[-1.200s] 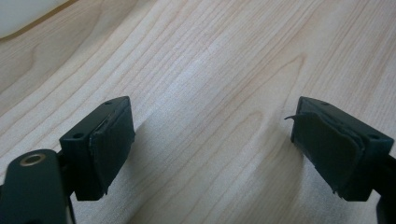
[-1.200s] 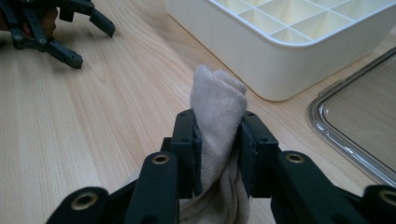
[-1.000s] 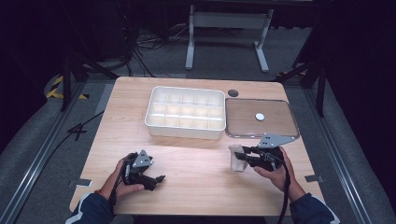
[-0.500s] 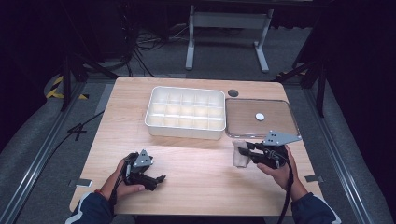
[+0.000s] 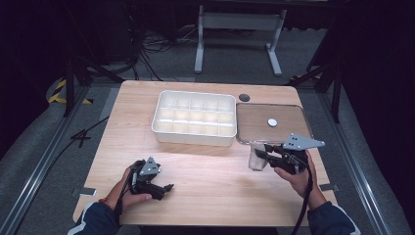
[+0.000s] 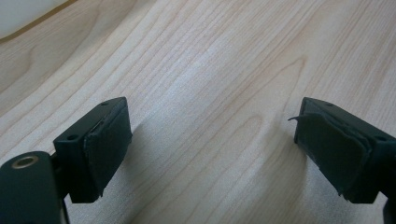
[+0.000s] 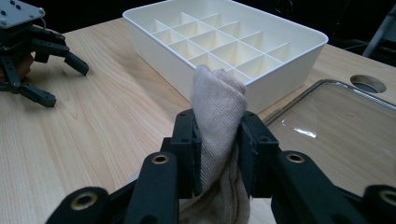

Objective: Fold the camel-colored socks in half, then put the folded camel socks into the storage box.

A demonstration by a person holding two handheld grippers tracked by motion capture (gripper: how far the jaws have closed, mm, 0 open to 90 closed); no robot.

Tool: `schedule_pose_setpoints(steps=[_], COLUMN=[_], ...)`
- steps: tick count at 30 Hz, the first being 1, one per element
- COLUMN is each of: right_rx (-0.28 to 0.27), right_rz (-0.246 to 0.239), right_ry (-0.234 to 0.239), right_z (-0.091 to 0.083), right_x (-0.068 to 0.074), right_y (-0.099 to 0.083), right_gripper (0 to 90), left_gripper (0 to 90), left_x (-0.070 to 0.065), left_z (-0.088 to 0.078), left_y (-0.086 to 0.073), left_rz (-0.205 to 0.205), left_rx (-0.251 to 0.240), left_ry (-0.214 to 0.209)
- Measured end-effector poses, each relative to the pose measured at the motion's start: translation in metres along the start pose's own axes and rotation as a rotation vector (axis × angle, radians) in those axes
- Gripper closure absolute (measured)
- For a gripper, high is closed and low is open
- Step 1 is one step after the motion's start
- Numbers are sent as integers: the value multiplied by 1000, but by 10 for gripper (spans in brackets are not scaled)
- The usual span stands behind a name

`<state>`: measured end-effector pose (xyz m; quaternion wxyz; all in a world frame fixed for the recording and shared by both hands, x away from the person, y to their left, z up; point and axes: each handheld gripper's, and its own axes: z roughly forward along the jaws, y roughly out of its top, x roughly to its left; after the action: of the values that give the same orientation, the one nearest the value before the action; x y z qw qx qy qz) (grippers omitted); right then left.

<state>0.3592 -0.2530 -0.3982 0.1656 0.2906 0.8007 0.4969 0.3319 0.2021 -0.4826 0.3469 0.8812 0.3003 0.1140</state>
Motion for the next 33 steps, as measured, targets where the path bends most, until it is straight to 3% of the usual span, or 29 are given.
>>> schedule_pose_setpoints(steps=[19, 33], right_rx=[-31, -54], right_rz=[-17, -43], right_ry=[-30, -21], right_z=[-7, -1], right_x=[-1, -1], right_y=[5, 22], right_gripper=[700, 698], left_gripper=[98, 95], left_x=[-1, -1], left_z=[2, 2], left_y=[1, 1], left_rz=[-3, -1], left_rx=[-3, -2], left_ry=[-4, -1])
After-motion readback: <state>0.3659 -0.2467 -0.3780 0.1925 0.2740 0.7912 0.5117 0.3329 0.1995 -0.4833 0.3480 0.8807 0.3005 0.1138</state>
